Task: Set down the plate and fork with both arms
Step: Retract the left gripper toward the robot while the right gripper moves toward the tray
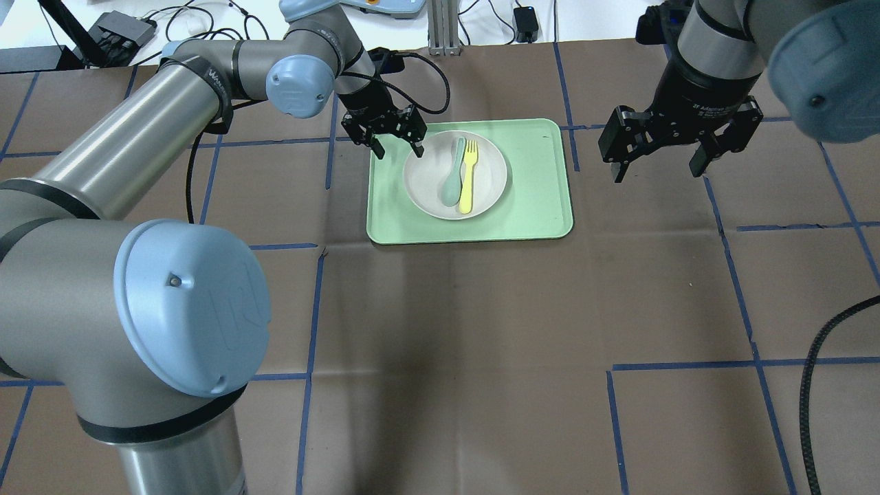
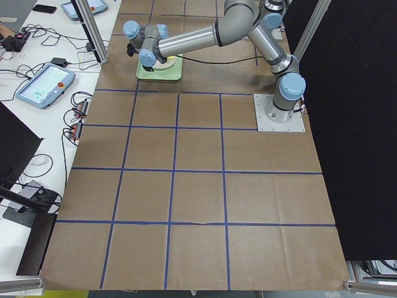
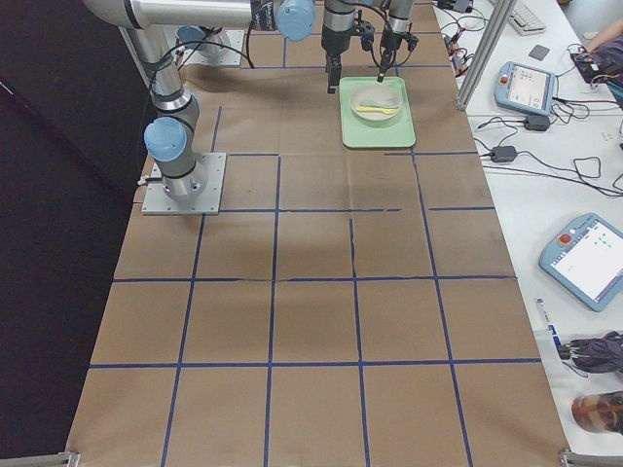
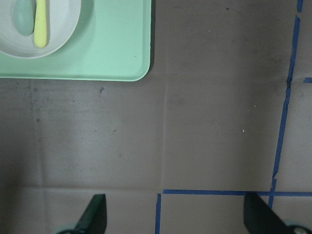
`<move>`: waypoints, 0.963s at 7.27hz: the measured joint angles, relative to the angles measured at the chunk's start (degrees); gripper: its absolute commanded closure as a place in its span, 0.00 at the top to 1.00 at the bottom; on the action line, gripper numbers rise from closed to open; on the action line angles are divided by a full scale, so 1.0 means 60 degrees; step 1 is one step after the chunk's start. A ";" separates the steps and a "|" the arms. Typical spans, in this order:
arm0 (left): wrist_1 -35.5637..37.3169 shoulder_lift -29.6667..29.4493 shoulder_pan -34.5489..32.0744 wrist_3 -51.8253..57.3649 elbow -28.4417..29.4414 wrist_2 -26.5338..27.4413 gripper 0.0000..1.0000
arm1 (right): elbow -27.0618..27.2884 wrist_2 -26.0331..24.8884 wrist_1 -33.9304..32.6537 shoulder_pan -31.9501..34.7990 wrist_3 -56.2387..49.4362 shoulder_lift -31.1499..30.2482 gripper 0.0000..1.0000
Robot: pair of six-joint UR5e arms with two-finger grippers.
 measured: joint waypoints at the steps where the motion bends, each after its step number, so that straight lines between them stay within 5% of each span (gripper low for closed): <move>1: -0.0612 0.0626 0.0006 0.0001 -0.0040 0.0625 1.00 | 0.0000 -0.0008 0.0008 0.0003 0.0000 0.0000 1.00; 5: -0.4349 0.3820 0.0202 -0.0117 -0.0101 0.1455 1.00 | -0.0014 0.0027 -0.0086 0.0015 0.0000 0.0000 1.00; 7: -0.4876 0.4682 0.0389 -0.0065 -0.0207 0.1480 1.00 | -0.0090 0.0042 -0.0133 0.0019 0.0000 0.0000 1.00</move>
